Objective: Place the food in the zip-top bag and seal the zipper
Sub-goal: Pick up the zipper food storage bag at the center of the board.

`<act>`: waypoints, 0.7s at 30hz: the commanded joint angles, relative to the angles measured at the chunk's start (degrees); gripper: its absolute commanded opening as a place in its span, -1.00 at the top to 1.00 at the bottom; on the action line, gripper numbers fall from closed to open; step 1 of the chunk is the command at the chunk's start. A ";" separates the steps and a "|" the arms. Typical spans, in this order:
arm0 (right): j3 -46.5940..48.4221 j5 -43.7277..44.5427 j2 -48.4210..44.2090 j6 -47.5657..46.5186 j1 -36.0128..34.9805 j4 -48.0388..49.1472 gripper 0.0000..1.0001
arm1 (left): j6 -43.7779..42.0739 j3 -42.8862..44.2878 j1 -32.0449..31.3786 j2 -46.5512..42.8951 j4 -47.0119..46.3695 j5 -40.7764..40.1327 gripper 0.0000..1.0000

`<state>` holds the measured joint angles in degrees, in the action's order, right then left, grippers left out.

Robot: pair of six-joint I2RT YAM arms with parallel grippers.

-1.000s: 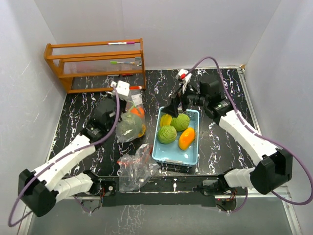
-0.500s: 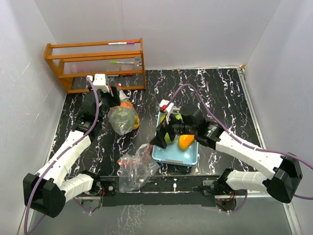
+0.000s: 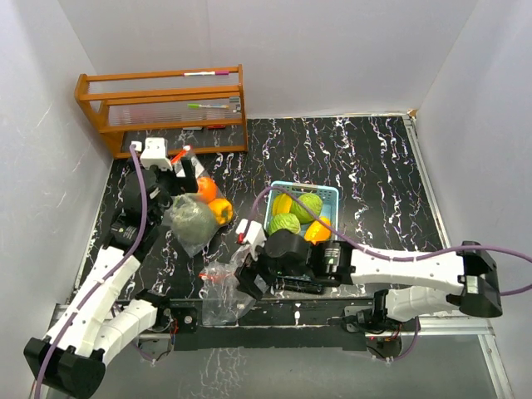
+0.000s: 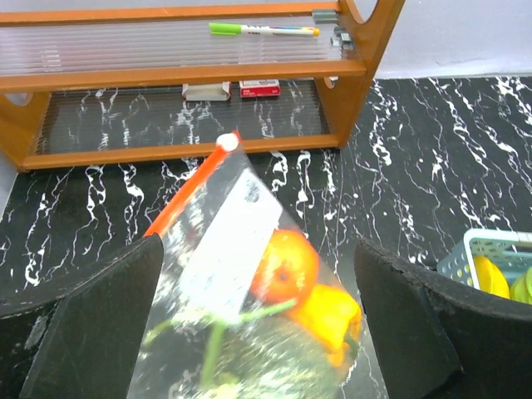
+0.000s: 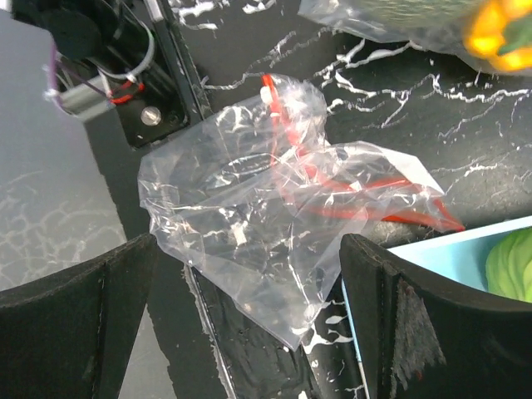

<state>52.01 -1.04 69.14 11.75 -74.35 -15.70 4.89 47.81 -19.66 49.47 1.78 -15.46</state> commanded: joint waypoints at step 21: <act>3.25 14.68 20.43 -9.38 -11.35 6.68 -0.97 | -3.18 2.45 0.18 -10.66 9.61 0.32 -0.95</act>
<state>56.80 17.54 87.83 4.03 -85.60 -15.27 1.96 49.21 -19.66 40.21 11.16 -15.46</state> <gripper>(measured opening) 0.984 0.971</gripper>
